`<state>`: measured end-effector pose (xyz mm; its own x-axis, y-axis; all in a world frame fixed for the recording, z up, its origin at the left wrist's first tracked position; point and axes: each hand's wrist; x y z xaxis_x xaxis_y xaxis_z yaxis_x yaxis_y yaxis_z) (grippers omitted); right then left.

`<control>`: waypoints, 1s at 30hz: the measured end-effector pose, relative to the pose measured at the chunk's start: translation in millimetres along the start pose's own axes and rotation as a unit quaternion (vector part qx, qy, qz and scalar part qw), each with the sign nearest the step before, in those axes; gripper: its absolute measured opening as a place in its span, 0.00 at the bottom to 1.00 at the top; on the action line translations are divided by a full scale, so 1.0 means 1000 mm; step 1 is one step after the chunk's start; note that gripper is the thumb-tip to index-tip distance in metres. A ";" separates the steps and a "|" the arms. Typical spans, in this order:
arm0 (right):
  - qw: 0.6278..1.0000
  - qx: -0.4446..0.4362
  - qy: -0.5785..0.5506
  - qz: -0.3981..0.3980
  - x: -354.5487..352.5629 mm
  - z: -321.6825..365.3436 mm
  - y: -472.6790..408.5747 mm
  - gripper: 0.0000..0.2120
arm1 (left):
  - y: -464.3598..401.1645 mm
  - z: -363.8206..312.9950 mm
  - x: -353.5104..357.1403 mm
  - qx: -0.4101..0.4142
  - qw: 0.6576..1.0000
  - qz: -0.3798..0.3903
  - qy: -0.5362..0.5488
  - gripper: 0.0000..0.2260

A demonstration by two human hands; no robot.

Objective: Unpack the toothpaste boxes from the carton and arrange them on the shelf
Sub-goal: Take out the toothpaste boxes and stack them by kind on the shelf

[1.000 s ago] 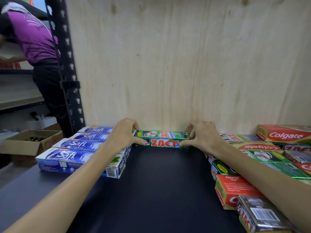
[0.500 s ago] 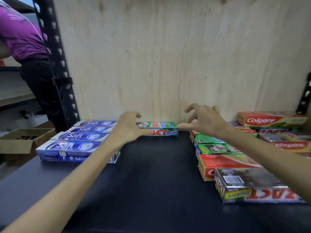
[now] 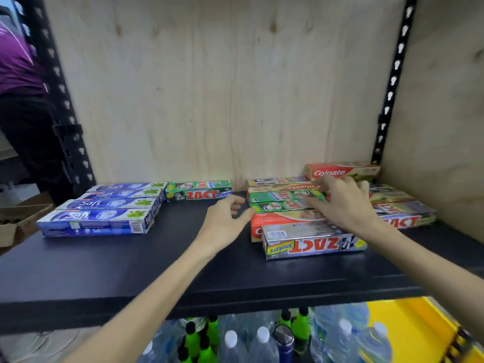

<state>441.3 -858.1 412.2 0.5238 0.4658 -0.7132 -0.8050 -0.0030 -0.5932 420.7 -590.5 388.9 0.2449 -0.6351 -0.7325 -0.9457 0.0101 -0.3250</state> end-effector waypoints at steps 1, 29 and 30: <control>1.000 0.015 0.011 0.010 -0.003 -0.006 0.004 0.27 | 0.001 -0.004 0.004 -0.006 1.000 0.004 0.008 0.19; 0.991 -0.003 -0.121 0.050 0.039 0.058 0.006 0.21 | -0.001 0.054 -0.065 0.052 0.986 0.037 -0.153 0.15; 0.991 -0.006 -0.125 0.050 0.044 0.066 0.005 0.21 | -0.002 0.062 -0.074 0.067 0.979 0.039 -0.187 0.17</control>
<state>442.0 -779.6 402.3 0.3553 0.6665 -0.6554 -0.8452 -0.0704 -0.5298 417.5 -495.6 407.0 0.2583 -0.3018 -0.9177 -0.9340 0.1648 -0.3171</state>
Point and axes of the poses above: each hand's wrist, its own y-axis away from the middle knuckle, its own x-axis out of the palm, z = x × y, and after that the axes turned 14 degrees about -y, right-handed
